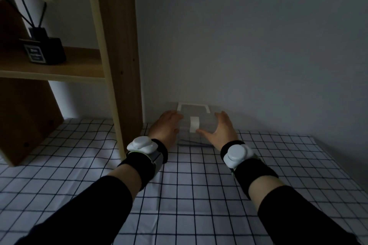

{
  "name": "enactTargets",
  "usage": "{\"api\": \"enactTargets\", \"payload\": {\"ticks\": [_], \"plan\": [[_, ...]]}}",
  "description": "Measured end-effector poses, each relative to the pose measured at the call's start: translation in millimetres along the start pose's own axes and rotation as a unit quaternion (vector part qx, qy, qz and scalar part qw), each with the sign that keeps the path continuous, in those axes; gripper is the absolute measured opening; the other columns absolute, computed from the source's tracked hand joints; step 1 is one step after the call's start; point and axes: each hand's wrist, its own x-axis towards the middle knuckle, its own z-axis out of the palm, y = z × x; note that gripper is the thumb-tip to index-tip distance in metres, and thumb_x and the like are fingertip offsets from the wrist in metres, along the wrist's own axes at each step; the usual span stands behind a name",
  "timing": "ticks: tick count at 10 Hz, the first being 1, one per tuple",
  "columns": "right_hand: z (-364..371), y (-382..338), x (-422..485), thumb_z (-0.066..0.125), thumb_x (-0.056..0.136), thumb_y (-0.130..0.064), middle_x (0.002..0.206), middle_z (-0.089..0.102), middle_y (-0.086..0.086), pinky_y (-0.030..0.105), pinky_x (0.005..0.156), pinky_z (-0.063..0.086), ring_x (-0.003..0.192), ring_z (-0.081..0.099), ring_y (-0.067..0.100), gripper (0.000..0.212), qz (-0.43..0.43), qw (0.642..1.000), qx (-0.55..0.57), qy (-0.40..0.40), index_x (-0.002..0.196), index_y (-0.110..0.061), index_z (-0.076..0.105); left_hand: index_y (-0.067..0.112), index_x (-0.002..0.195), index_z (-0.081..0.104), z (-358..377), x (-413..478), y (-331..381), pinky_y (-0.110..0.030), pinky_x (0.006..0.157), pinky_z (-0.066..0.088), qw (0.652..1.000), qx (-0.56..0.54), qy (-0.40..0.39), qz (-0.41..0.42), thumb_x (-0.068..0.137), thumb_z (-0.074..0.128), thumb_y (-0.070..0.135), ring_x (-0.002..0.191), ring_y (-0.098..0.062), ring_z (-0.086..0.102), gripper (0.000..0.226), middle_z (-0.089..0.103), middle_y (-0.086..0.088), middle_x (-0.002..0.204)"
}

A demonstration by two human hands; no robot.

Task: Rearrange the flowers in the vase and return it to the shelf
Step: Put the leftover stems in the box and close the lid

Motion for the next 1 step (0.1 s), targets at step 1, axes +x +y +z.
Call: {"api": "enactTargets", "payload": {"ticks": [1], "plan": [[-12.9,-14.3,0.9,0.075,0.065,-0.05,0.148,0.03,0.017,0.047,0.107,0.033,0.136,0.029,0.029,0.091,0.002,0.999,-0.037,-0.025,0.134,-0.005,0.037,0.021,0.136,0.033,-21.8,1.1,13.9,-0.037,0.105,0.032,0.996,0.073,-0.051,0.006,0.085,0.051,0.013,0.135,-0.021,0.029,0.055,0.03,-0.003,0.148]]}}
